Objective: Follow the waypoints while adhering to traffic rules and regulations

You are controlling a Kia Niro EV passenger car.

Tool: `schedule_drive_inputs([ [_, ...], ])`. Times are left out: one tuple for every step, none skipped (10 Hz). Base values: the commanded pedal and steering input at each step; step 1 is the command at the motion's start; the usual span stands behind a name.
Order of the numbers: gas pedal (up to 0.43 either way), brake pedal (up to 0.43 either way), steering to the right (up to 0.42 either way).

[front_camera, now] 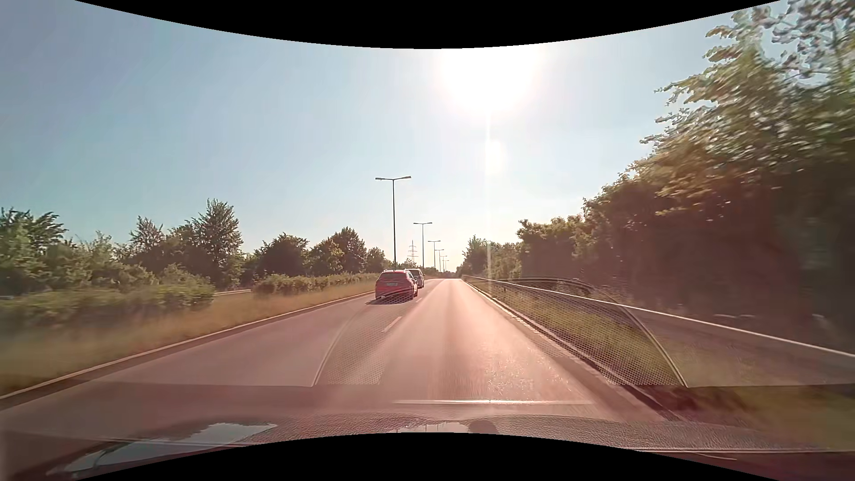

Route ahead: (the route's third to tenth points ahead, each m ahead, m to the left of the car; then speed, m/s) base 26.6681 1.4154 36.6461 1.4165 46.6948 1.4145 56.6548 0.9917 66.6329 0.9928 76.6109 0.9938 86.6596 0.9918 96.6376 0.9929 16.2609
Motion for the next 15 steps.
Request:
schedule_drive_inputs([
  [0.189, 0.006, -0.001],
  [0.189, 0.006, 0.0],
  [0.169, 0.006, 0.0],
  [0.157, 0.006, 0.0],
  [0.157, 0.006, 0.0],
  [0.157, 0.006, 0.0],
  [0.157, 0.006, 0.0],
  [0.157, 0.006, 0.0],
  [0.157, 0.006, 0.001],
  [0.157, 0.006, 0.0],
  [0.157, 0.006, 0.001],
  [0.157, 0.006, 0.0],
  [0.157, 0.006, 0.0],
  [0.157, 0.006, -0.001],
  [0.157, 0.006, -0.002],
])
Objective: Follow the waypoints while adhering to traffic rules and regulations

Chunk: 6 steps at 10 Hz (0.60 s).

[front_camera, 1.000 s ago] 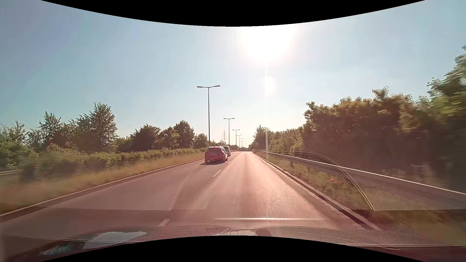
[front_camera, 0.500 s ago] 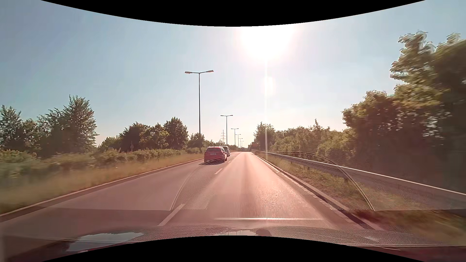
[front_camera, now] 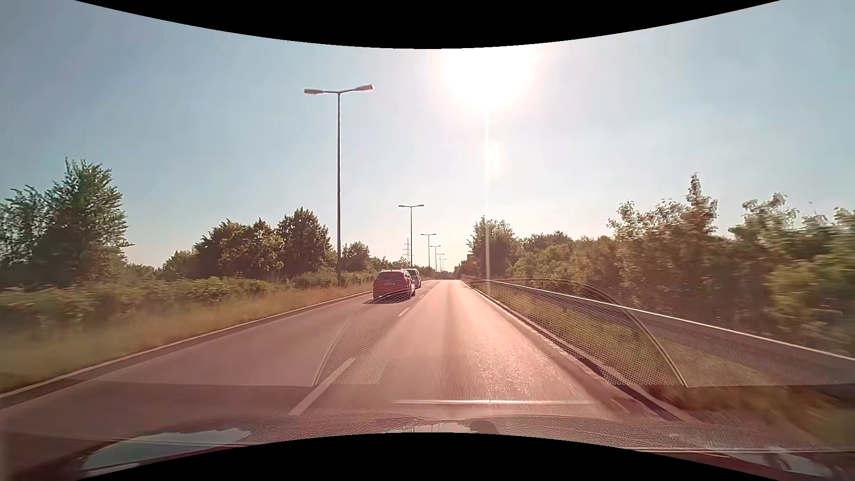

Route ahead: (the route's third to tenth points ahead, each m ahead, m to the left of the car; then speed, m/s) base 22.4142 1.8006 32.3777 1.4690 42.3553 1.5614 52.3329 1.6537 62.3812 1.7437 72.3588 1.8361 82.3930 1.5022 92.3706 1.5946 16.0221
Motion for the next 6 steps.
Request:
schedule_drive_inputs([
  [0.157, 0.006, -0.002],
  [0.157, 0.006, -0.002],
  [0.157, 0.006, -0.002],
  [0.157, 0.006, -0.002],
  [0.157, 0.0, -0.002],
  [0.157, 0.006, -0.002],
])
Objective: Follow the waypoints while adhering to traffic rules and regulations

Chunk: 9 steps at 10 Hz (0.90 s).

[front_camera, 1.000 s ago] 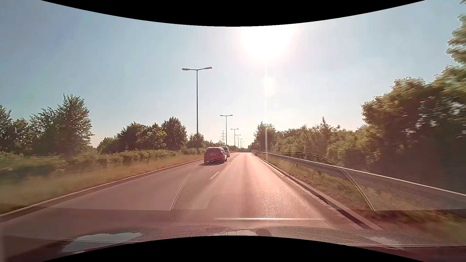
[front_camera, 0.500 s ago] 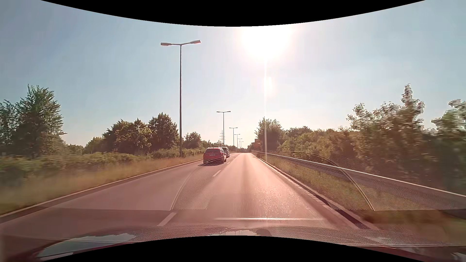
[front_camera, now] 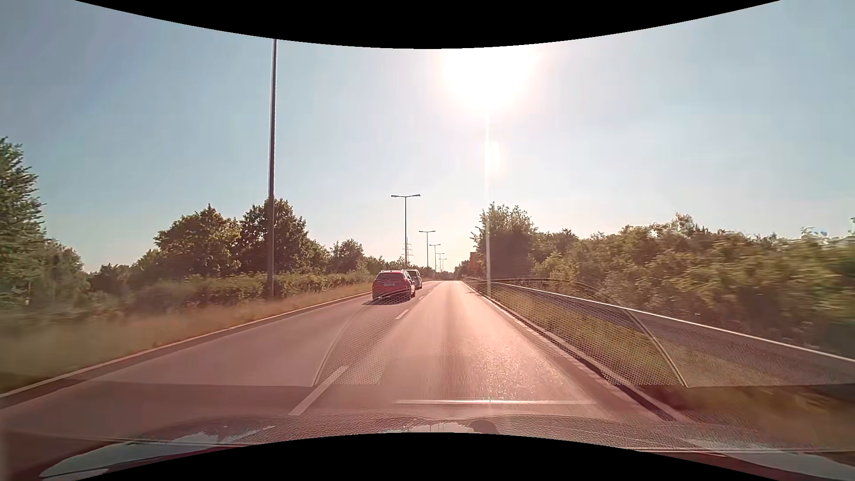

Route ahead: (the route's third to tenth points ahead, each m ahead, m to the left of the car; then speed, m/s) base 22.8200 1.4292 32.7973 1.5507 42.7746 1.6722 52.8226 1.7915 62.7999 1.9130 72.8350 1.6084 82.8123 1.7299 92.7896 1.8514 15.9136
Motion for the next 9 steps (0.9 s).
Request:
schedule_drive_inputs([
  [0.157, 0.006, -0.002],
  [0.157, 0.006, -0.002],
  [0.157, 0.006, -0.002],
  [0.157, 0.006, -0.002],
  [0.157, 0.0, -0.002],
  [0.157, 0.006, -0.002],
  [0.157, 0.006, -0.002],
  [0.157, 0.006, -0.002],
  [0.157, 0.006, -0.002],
])
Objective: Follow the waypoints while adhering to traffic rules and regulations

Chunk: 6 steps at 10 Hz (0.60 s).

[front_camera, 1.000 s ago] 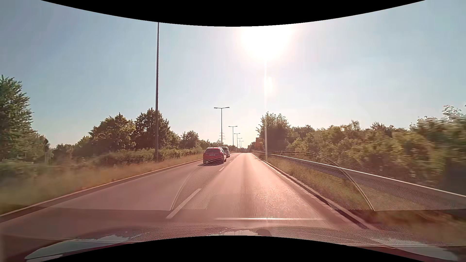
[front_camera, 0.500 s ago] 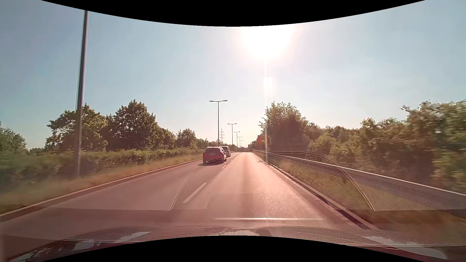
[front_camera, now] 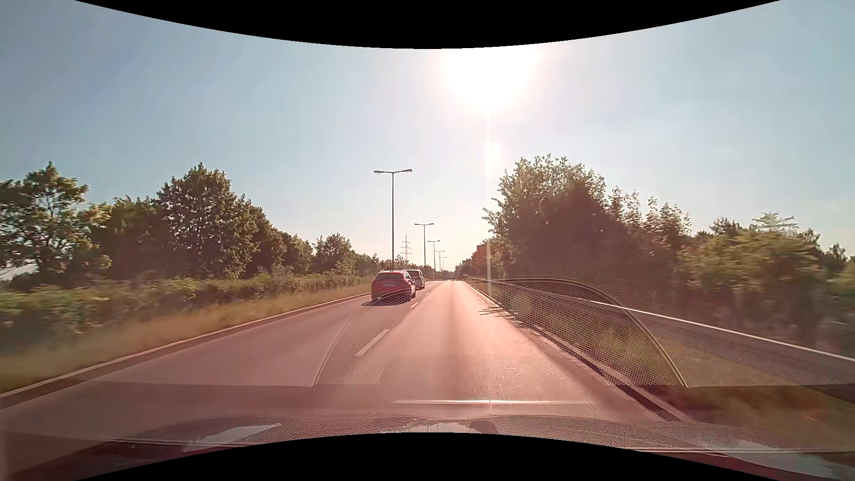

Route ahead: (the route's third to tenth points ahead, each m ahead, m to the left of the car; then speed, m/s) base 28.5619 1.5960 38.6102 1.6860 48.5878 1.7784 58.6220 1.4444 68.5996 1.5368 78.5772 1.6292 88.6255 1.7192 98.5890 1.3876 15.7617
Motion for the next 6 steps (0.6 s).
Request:
schedule_drive_inputs([
  [0.157, 0.006, -0.002],
  [0.157, 0.006, -0.002],
  [0.157, 0.0, -0.001],
  [0.13, 0.0, 0.0],
  [0.11, 0.006, 0.001],
  [0.098, 0.006, 0.001],
])
